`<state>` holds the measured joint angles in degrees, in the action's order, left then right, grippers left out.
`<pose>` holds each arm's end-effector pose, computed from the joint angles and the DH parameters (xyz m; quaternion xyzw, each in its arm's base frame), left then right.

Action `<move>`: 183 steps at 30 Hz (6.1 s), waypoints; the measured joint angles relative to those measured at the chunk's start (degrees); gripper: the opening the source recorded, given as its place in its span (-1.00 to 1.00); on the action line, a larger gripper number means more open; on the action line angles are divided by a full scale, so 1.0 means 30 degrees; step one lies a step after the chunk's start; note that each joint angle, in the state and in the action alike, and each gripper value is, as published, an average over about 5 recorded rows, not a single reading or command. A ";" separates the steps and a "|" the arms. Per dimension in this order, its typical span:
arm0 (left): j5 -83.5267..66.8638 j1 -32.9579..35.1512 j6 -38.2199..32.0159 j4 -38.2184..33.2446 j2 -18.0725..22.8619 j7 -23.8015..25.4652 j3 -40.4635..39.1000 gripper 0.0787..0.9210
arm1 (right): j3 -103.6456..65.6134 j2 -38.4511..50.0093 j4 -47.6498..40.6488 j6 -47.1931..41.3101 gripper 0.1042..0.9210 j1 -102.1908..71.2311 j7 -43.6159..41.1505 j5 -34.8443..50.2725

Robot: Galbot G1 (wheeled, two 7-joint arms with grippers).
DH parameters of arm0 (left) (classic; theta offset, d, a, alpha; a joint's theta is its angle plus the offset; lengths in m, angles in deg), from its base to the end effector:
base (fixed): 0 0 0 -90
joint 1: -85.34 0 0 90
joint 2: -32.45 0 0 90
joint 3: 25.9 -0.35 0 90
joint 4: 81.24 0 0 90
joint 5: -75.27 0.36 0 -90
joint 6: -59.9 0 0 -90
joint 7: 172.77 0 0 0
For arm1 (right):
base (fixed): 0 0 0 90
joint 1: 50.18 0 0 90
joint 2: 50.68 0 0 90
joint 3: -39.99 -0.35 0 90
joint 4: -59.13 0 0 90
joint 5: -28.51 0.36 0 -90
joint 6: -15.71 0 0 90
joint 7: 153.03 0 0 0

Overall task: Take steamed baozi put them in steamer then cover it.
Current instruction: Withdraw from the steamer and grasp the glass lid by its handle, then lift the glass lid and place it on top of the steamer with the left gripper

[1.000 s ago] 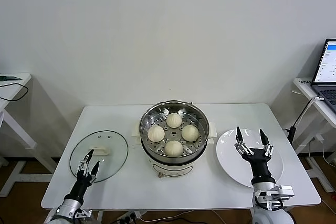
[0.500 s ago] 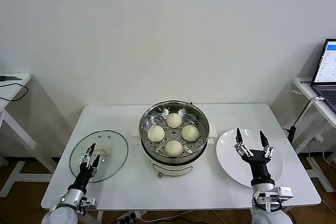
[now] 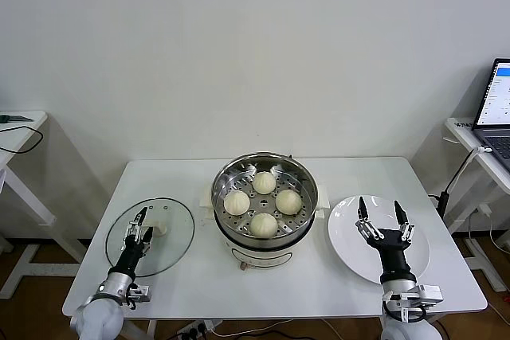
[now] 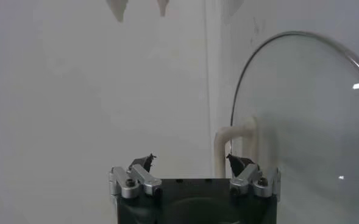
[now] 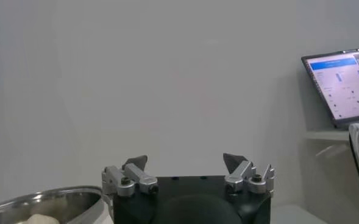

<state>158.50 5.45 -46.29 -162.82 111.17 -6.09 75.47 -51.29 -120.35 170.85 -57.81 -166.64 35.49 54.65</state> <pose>0.2768 0.1476 -0.4366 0.0484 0.6945 0.7179 0.0023 0.2099 -0.0823 -0.3286 0.0315 0.9930 0.0745 0.0862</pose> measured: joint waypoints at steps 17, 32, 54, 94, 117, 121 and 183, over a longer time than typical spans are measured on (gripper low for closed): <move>0.0353 -0.1148 0.0315 0.1446 0.0022 -0.0035 -0.0179 0.20 | 0.0038 -0.0124 -0.0368 0.0314 0.76 0.0022 -0.0111 -0.0248; 0.0691 -0.1029 0.0855 0.1413 0.0193 0.0084 -0.0048 -0.73 | 0.0146 -0.0218 -0.0480 0.0523 0.76 0.0093 -0.0198 -0.0334; -0.2273 0.2706 0.4111 -0.7506 -0.0906 0.1884 0.0306 -0.74 | 0.0102 -0.0159 -0.0314 0.0534 0.76 0.0359 -0.0199 -0.0267; 0.0139 -0.3877 1.7561 -1.1616 -0.1397 1.0094 -1.5009 -0.74 | -0.0343 -0.1365 -0.0928 0.0713 0.76 0.0770 -0.0269 -0.0754; 0.2725 -0.5363 1.7930 -0.7630 0.2528 1.0122 -1.6417 -0.74 | -0.0095 -0.1869 -0.1110 0.0742 0.76 0.0831 -0.0240 -0.1378; 0.2964 -0.5492 1.7842 -0.6989 0.3043 1.0008 -1.6424 -0.74 | -0.0061 -0.1956 -0.1120 0.0748 0.76 0.0804 -0.0223 -0.1492; 0.4150 -0.4668 1.6815 -0.5132 0.4492 0.8692 -1.5942 -0.66 | 0.0483 -0.1989 -0.2277 0.0961 0.76 0.1411 -0.0371 -0.2148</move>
<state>170.95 -8.55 4.15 -178.21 124.64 19.99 27.65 -49.84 -126.31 164.02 -54.93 -162.41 34.38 48.21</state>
